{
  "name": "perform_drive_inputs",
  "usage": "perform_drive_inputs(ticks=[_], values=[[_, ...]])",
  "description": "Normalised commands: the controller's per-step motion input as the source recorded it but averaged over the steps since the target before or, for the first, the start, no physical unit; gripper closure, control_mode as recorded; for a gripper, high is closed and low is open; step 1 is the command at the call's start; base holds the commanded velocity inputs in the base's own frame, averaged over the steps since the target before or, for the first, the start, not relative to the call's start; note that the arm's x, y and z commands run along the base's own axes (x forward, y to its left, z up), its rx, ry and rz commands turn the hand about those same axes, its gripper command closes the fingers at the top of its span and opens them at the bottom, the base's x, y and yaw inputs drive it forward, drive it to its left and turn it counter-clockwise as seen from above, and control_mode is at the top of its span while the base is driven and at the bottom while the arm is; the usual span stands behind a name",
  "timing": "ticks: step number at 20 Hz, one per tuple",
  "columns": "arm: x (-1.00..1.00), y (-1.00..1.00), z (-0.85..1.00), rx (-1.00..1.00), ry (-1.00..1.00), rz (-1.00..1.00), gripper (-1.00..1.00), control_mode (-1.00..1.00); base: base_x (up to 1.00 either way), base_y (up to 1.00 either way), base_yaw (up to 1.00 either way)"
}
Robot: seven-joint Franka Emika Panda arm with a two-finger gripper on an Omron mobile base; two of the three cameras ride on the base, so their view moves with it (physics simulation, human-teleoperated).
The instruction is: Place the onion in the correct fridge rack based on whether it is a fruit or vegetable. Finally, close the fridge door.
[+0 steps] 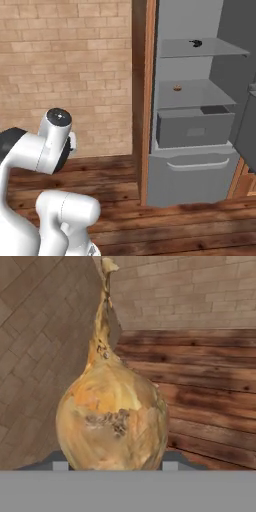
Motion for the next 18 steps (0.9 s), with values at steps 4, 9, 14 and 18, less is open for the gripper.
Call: perform_drive_inputs(ticks=[4,9,14,18], values=[[0.00,0.00,0.00,0.00,0.00,0.00,1.00,1.00,1.00,-0.99,-0.20],[0.00,0.00,0.00,0.00,0.00,0.00,1.00,1.00,1.00,-0.79,-0.11],[0.00,0.00,0.00,0.00,0.00,0.00,1.00,1.00,0.94,-0.86,-0.01],[0.00,0.00,0.00,0.00,0.00,0.00,1.00,1.00,0.45,-0.46,0.27]])
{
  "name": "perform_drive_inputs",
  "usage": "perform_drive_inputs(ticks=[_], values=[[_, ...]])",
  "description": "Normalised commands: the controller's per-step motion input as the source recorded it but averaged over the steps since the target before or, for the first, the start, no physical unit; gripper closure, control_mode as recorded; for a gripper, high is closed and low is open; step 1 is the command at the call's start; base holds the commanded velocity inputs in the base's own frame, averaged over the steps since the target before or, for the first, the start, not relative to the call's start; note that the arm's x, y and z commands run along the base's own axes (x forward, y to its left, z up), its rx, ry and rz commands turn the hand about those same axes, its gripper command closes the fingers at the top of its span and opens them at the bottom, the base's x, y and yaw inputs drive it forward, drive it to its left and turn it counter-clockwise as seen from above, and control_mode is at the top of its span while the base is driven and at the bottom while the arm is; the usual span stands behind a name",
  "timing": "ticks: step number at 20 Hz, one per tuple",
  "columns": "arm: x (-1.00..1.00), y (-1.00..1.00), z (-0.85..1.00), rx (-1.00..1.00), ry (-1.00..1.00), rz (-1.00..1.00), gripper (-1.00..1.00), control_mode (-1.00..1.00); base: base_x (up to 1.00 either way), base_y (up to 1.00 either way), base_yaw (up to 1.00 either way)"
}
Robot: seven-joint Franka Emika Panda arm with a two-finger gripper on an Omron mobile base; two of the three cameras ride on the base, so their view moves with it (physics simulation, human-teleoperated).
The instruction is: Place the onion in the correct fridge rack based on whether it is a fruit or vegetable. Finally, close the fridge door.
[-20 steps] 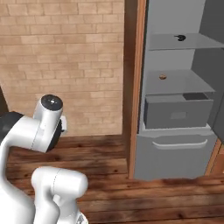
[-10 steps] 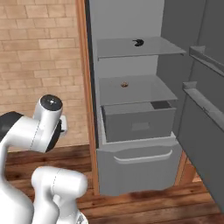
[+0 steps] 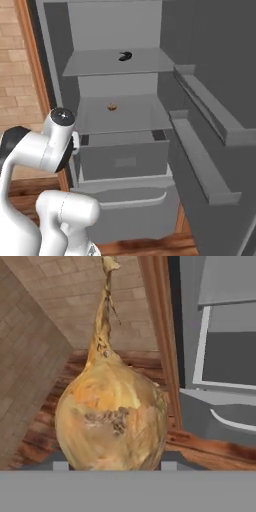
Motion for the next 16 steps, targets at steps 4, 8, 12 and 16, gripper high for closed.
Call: perform_drive_inputs(ticks=[4,8,12,16], values=[[0.00,0.00,0.00,0.00,0.00,0.00,1.00,1.00,0.19,-0.30,0.43],[0.00,0.00,0.00,0.00,0.00,0.00,1.00,1.00,0.55,-0.50,0.33],[0.00,0.00,0.00,0.00,0.00,0.00,1.00,1.00,0.72,-0.50,0.17],[0.00,0.00,0.00,0.00,0.00,0.00,1.00,1.00,0.71,-0.44,0.03]])
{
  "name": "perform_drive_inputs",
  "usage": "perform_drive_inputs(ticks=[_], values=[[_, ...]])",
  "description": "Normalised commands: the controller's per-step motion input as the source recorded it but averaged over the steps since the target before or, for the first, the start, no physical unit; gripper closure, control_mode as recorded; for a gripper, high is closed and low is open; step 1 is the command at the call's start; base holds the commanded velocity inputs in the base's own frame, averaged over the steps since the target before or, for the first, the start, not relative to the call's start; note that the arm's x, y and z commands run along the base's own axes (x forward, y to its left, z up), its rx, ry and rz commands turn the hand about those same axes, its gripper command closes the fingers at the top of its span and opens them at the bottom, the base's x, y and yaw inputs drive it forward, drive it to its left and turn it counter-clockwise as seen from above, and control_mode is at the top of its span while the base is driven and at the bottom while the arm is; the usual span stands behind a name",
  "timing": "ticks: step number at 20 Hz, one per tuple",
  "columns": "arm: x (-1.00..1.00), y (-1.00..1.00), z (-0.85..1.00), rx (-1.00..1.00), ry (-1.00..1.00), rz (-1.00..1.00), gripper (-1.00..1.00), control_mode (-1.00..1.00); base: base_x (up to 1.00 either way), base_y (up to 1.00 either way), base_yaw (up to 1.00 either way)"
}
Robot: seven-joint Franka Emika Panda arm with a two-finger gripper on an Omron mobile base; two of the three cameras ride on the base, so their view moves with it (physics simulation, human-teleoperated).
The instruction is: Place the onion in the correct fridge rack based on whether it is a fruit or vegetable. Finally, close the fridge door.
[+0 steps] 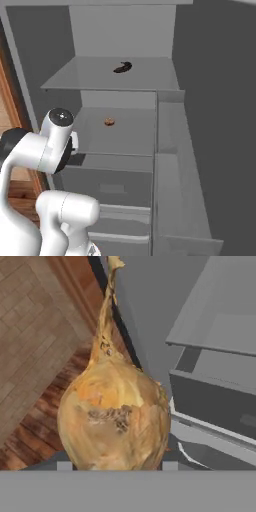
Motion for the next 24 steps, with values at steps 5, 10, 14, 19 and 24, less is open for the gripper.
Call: perform_drive_inputs(ticks=[5,10,14,19,24], values=[[0.00,0.00,0.00,0.00,0.00,0.00,1.00,1.00,0.62,-0.49,0.00],[0.00,0.00,0.00,0.00,0.00,0.00,1.00,1.00,0.62,-0.29,0.00],[0.52,-0.33,-0.08,0.00,0.08,-0.15,1.00,-1.00,0.12,-0.05,-0.01],[0.96,-0.48,-0.23,-0.01,0.09,-0.24,1.00,-1.00,0.00,0.00,0.00],[0.98,-0.17,-0.25,-0.03,0.05,-0.10,1.00,-1.00,0.00,0.00,0.00]])
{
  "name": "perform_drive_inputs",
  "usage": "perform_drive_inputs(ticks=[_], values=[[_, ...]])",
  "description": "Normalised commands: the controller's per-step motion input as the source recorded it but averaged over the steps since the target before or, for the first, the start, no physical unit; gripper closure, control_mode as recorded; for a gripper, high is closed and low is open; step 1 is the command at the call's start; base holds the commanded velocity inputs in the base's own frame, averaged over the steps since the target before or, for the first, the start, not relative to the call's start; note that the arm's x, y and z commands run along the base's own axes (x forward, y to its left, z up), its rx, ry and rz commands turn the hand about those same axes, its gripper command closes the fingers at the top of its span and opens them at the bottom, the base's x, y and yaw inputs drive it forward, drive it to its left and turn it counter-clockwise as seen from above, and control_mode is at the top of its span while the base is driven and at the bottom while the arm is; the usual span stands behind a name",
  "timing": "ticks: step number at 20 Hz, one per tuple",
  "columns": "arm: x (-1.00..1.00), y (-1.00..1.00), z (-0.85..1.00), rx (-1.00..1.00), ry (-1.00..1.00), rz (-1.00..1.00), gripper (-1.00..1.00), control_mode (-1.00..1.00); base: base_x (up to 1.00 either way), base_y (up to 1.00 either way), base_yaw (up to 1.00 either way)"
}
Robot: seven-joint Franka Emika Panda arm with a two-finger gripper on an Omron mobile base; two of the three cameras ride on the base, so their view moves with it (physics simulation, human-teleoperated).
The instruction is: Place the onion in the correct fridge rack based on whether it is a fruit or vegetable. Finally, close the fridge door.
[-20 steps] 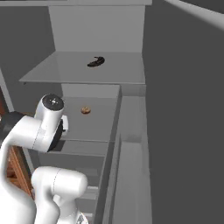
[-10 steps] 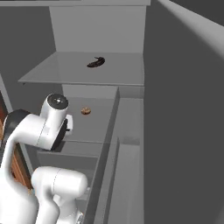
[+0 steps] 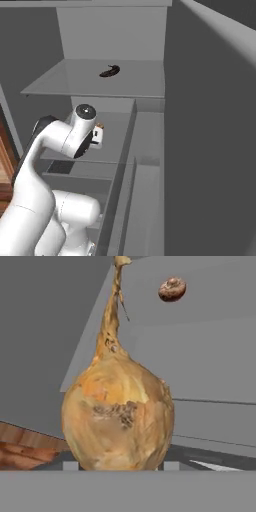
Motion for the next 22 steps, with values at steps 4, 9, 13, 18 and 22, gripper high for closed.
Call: perform_drive_inputs(ticks=[4,9,13,18,22], values=[[0.73,-0.38,-0.72,-0.08,0.03,-0.08,1.00,-1.00,0.00,0.00,0.00],[0.14,-0.18,-0.12,0.01,0.02,-0.03,1.00,-1.00,0.00,0.00,0.00],[0.33,-0.37,-0.18,0.01,0.02,-0.04,1.00,-1.00,0.00,0.00,0.00],[0.43,-0.14,-0.31,0.00,0.00,-0.08,1.00,-1.00,0.00,0.00,0.00],[0.41,0.00,-0.30,-0.03,0.00,-0.05,1.00,-1.00,0.00,0.00,0.00]])
